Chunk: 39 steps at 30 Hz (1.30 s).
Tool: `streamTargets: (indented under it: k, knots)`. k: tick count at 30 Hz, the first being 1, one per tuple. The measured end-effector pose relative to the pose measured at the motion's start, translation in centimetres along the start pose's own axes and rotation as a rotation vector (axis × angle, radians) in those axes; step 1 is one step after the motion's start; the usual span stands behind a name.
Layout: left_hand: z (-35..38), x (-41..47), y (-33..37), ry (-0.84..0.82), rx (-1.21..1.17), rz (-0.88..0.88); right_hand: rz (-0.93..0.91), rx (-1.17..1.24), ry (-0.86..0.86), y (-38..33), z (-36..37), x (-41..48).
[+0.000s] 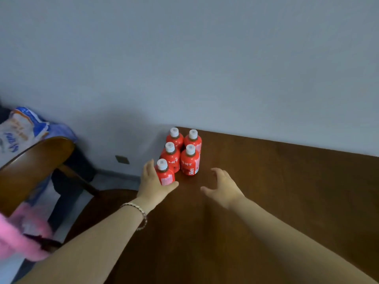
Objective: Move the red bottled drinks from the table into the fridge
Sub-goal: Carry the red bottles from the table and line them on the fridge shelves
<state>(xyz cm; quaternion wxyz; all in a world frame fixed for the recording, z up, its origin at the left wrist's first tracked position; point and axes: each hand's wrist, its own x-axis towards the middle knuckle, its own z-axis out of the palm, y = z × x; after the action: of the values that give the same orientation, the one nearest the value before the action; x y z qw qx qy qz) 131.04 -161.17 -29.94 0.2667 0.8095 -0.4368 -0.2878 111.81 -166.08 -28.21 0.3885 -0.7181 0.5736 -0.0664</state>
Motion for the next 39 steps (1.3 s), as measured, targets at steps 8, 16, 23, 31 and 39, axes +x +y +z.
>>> streamTargets:
  k: [8, 16, 23, 31, 39]
  knots:
    - [1.1, 9.6, -5.5, -0.341, -0.148, 0.133, -0.022, 0.259, -0.065, 1.2, 4.3, 12.5]
    - [1.7, 13.6, -8.3, -0.462, -0.253, 0.276, -0.088, 0.38, -0.046, 2.6, 5.3, 18.0]
    - [1.6, 14.8, -9.7, -0.51, -0.112, 0.437, -0.369, -0.048, -0.335, 0.7, 5.6, 18.0]
    - [2.7, 14.6, -9.9, -0.506, -0.261, 0.379, -0.311, 0.11, -0.364, 0.9, 6.0, 18.1]
    - [4.3, 10.6, -9.6, -0.574, -0.556, 0.227, -0.157, 0.319, -0.293, 3.1, 6.5, 13.5]
